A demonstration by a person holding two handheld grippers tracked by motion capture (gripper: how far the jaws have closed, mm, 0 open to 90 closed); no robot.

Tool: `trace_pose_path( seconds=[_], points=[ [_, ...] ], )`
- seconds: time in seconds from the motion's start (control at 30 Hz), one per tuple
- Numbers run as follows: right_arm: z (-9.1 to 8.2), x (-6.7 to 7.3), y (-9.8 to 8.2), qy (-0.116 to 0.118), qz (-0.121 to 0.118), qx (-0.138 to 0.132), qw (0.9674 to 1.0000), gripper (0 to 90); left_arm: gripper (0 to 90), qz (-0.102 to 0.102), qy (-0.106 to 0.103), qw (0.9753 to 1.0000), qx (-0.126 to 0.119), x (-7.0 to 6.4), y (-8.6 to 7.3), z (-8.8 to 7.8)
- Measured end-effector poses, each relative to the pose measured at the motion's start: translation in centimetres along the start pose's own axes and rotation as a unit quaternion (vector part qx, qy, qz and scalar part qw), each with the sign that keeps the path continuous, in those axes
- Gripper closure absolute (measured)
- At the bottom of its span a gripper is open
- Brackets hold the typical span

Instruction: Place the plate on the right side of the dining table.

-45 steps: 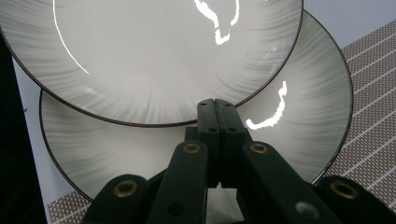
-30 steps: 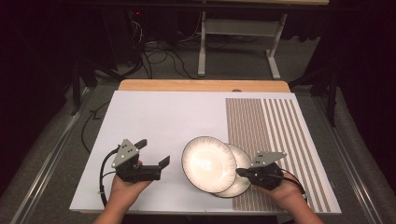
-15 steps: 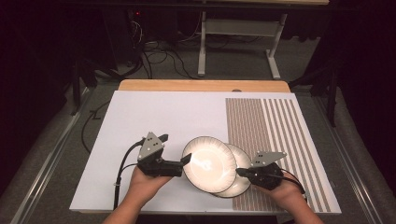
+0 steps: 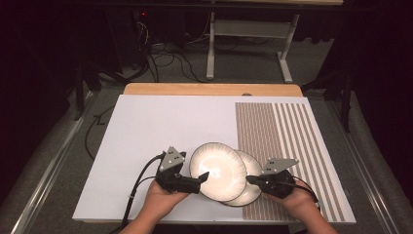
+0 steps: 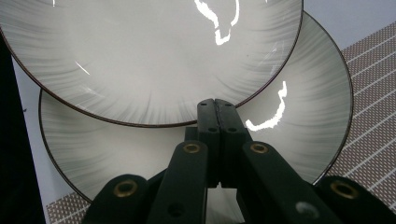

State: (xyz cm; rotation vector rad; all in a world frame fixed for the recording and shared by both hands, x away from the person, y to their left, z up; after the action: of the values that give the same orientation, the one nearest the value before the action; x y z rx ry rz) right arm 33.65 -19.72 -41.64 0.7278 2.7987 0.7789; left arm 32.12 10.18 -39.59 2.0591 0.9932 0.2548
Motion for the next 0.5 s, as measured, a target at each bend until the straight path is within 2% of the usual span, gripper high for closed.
trace_pose_path(
  seconds=[0.23,0.4,0.5],
  points=[
    [0.0,0.0,0.0,0.0,0.0,0.0,1.0,90.0,3.2,-0.021,-0.026,0.9991,0.026,0.2,-0.5,0.7],
    [0.0,0.0,0.0,-0.001,-0.001,-0.001,1.0,90.0,6.3,-0.043,-0.05,0.9971,0.039,0.2,-0.7,1.2],
    [0.0,0.0,0.0,-0.001,0.0,0.0,1.0,90.0,8.4,-0.048,-0.055,0.9961,0.049,0.2,-0.9,1.5]
  ],
)
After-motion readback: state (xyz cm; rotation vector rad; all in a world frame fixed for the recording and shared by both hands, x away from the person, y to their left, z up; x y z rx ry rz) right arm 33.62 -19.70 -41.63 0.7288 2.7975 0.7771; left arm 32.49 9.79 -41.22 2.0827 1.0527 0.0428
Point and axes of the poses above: each handheld gripper's, and its own axes: z roughly forward along the jaws, y roughly out of its top, x roughly to its left, the point moved 2 cm from there along z, roughly forward along the jaws, and after that the axes turned 14 degrees about x, right-handed, at the moved point
